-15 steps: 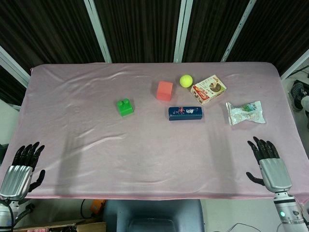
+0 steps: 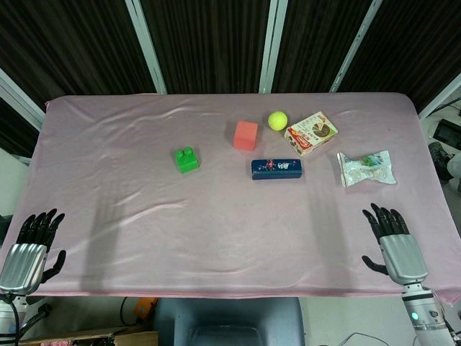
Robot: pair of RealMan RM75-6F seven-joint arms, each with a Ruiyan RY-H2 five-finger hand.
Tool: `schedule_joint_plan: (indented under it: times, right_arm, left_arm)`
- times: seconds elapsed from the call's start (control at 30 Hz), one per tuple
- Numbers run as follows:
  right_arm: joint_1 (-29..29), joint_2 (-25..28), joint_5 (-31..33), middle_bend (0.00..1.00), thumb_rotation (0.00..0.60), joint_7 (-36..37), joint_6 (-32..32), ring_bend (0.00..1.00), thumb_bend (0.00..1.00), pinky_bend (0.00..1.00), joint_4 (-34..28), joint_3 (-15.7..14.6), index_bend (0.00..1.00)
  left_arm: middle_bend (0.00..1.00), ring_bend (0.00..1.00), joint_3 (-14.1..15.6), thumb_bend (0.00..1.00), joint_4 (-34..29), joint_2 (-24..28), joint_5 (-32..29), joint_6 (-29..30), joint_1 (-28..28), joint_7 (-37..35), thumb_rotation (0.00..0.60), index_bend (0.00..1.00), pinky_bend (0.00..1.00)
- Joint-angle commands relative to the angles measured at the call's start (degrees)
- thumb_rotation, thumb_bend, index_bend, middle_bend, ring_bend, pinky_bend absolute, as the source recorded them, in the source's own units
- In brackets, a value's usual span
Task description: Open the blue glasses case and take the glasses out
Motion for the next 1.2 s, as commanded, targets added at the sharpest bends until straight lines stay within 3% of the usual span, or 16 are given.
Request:
schedule_joint_plan:
  times: [0.03, 0.17, 0.37, 0.6, 0.7, 0.93, 1.2]
  right_arm:
    - [1.3, -1.1, -0.1, 0.0, 0.6, -1.5, -1.2, 0.05, 0.31, 0.0, 0.4, 0.6, 0.0]
    - [4.6, -2.0, 1.4, 0.0, 0.6, -5.5, -5.9, 0.05, 0.31, 0.0, -1.0, 1.8, 0.0]
    - [13.1, -6.1, 9.0, 0.0, 0.6, -14.5, -15.4, 0.05, 0.31, 0.0, -1.8, 7.5, 0.0]
    - [26.4, -15.7, 21.9, 0.0, 0.6, -20.7, -26.4, 0.05, 0.31, 0.0, 10.4, 15.9, 0.01]
    - [31.0, -18.3, 26.3, 0.0, 0.6, -21.9, -29.7, 0.05, 0.33, 0.0, 15.2, 18.1, 0.08]
    - [38.9, -22.2, 33.3, 0.0, 0.6, -25.2, -34.8, 0.04, 0.43, 0.0, 24.2, 19.0, 0.24]
    - [46.1, -28.2, 41.9, 0.0, 0.6, -27.7, -41.2, 0.04, 0.47, 0.0, 36.0, 18.0, 0.29]
  left_arm:
    - [0.0, 0.0, -0.3, 0.42, 0.3, -0.1, -0.8, -0.4, -0.1, 0.4, 0.6, 0.0, 0.02]
    - [0.0, 0.0, -0.3, 0.42, 0.3, -0.4, -1.2, -0.8, -0.2, 1.2, 0.6, 0.0, 0.02]
    - [0.0, 0.0, -1.1, 0.42, 0.9, -0.5, -1.9, -0.8, -0.5, 0.6, 0.6, 0.0, 0.02]
    - [0.0, 0.0, -1.6, 0.42, 1.6, -0.7, -3.3, -2.0, -1.1, 0.7, 0.6, 0.0, 0.02]
    - [0.0, 0.0, -1.7, 0.42, 1.7, -0.8, -3.8, -2.6, -1.4, 0.8, 0.6, 0.0, 0.02]
    - [0.0, 0.0, -1.5, 0.42, 1.3, -1.0, -4.9, -4.2, -1.8, 2.8, 0.6, 0.0, 0.02]
    - [0.0, 0.0, -1.1, 0.42, 1.6, -1.6, -5.0, -5.4, -2.4, 3.9, 0.6, 0.0, 0.02]
